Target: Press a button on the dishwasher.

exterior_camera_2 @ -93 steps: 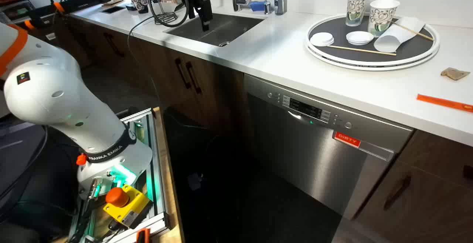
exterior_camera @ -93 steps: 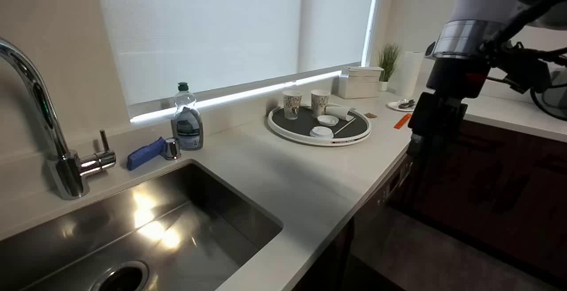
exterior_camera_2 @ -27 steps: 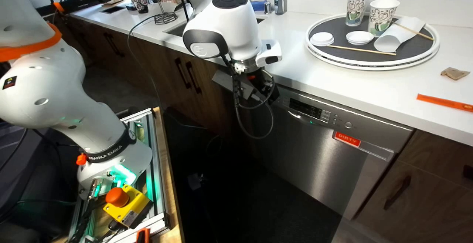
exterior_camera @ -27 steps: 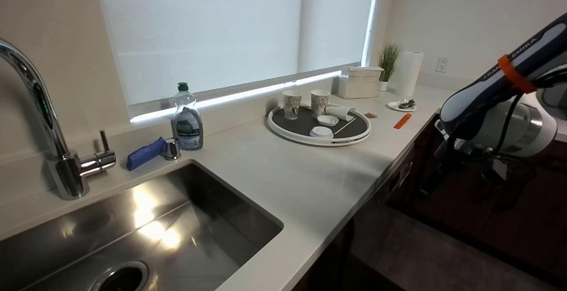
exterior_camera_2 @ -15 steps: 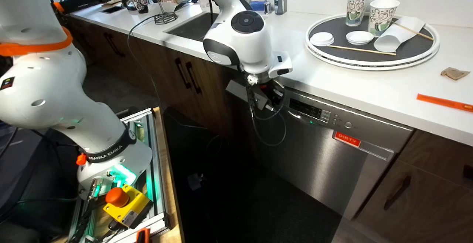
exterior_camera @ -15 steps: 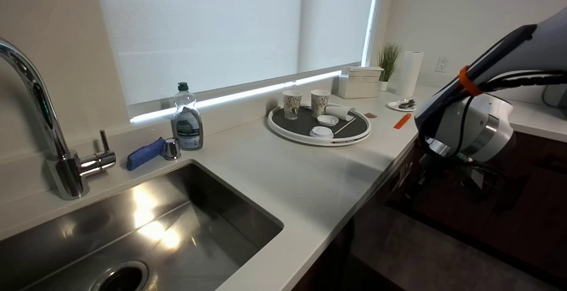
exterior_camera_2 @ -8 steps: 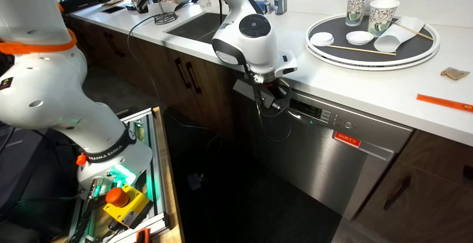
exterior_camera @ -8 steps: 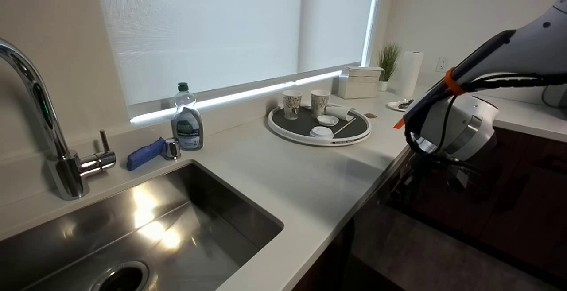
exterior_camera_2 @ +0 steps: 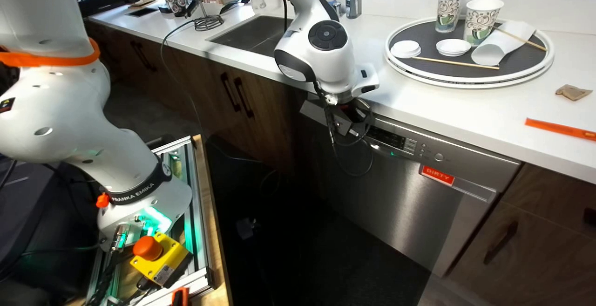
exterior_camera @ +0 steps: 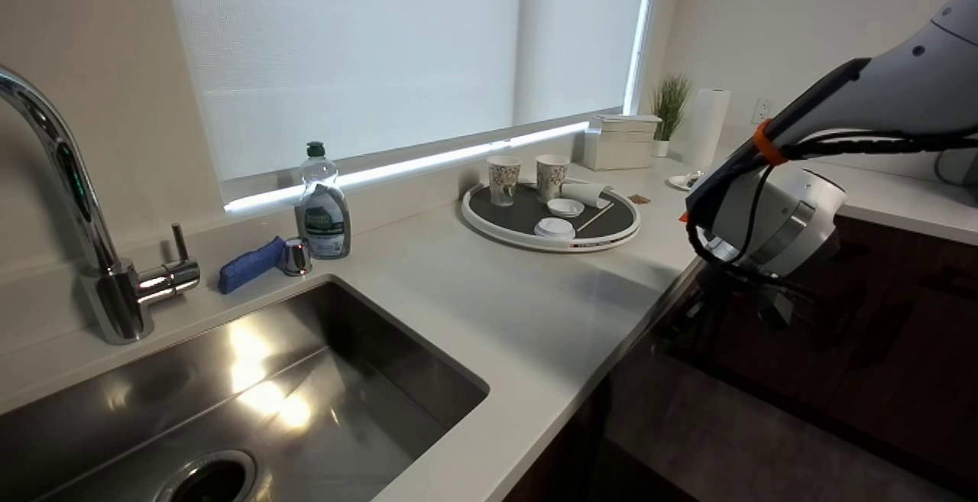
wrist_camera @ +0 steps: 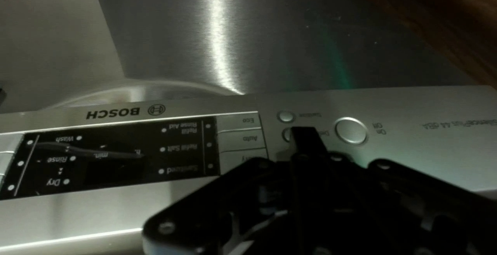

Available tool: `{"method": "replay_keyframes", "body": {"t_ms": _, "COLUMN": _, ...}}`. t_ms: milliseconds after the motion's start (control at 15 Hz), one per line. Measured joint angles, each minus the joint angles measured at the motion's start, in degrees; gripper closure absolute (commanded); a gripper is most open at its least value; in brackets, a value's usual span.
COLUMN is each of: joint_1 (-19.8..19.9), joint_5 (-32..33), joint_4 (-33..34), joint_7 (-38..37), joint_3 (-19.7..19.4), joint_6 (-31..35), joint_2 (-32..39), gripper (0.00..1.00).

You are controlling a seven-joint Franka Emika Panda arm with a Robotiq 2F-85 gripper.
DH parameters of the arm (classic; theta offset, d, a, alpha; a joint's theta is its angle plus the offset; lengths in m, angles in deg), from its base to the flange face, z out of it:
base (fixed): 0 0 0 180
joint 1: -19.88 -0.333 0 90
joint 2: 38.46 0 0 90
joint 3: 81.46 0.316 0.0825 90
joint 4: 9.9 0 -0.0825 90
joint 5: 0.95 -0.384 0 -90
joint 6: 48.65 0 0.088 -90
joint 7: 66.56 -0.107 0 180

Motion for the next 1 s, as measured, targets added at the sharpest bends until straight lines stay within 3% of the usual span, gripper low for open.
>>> {"method": "replay_keyframes", "body": {"t_ms": 333, "joint_1": 0.74, "joint_5": -1.91, "joint_4": 0.40, "joint_7": 1.53, "joint_3": 0.57, "joint_6": 0.00, "joint_2": 0.66, "gripper": 1.00}}
{"method": "replay_keyframes", "body": {"t_ms": 1000, "joint_1": 3.79, "joint_5": -13.26, "joint_4": 0.46, "joint_7": 8.76, "joint_3": 3.35, "joint_6": 0.02, "joint_2": 0.83, "gripper": 1.00}}
